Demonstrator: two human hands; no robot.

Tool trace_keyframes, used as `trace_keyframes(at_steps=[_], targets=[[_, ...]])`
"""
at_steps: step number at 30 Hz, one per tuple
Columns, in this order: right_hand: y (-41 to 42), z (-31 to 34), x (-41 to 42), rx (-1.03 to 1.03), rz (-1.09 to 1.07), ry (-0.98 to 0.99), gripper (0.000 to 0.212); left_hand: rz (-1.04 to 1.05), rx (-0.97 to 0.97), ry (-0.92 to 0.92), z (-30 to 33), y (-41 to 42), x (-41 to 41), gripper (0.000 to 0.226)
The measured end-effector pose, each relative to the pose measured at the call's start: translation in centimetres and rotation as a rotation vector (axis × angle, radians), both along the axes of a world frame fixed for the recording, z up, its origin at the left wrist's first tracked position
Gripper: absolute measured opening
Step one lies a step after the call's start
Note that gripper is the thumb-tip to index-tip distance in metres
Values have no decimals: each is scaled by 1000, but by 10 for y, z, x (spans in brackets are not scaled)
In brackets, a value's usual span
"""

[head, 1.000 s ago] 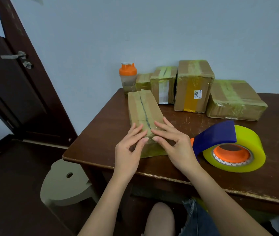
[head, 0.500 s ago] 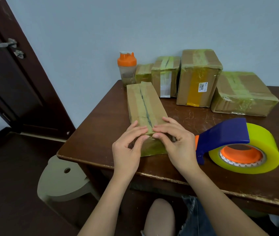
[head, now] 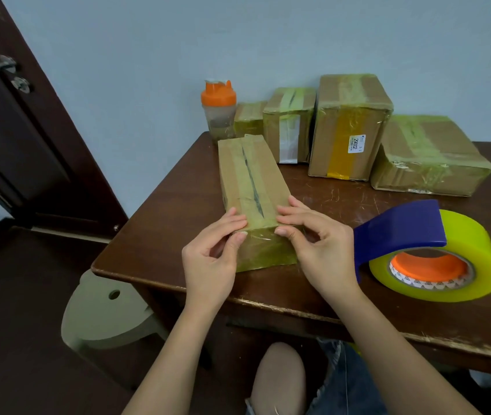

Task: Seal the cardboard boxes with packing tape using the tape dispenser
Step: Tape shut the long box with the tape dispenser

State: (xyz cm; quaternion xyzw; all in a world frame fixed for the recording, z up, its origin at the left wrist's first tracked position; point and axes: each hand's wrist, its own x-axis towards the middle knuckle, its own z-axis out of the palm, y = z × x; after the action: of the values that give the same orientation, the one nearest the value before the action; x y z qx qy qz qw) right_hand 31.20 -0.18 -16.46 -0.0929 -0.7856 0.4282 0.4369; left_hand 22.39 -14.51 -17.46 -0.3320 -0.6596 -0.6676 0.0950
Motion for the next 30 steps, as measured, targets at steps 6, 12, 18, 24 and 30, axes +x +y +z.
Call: trace_keyframes(at_steps=[6, 12, 18, 24, 30], targets=[[5, 5, -1, -28, 54, -46, 27, 46, -21, 53, -1, 4, -4, 26], [3, 22, 4, -79, 109, -249, 43, -28, -110, 36, 7, -1, -8, 26], [24, 52, 26, -67, 346, -559, 65, -254, -351, 22, 18, -25, -24, 58], [27, 49, 24, 150, 310, -576, 57, -302, -434, 24, 25, -30, -28, 46], [23, 43, 22, 109, 278, -492, 45, -291, -367, -60, 25, -27, -25, 41]])
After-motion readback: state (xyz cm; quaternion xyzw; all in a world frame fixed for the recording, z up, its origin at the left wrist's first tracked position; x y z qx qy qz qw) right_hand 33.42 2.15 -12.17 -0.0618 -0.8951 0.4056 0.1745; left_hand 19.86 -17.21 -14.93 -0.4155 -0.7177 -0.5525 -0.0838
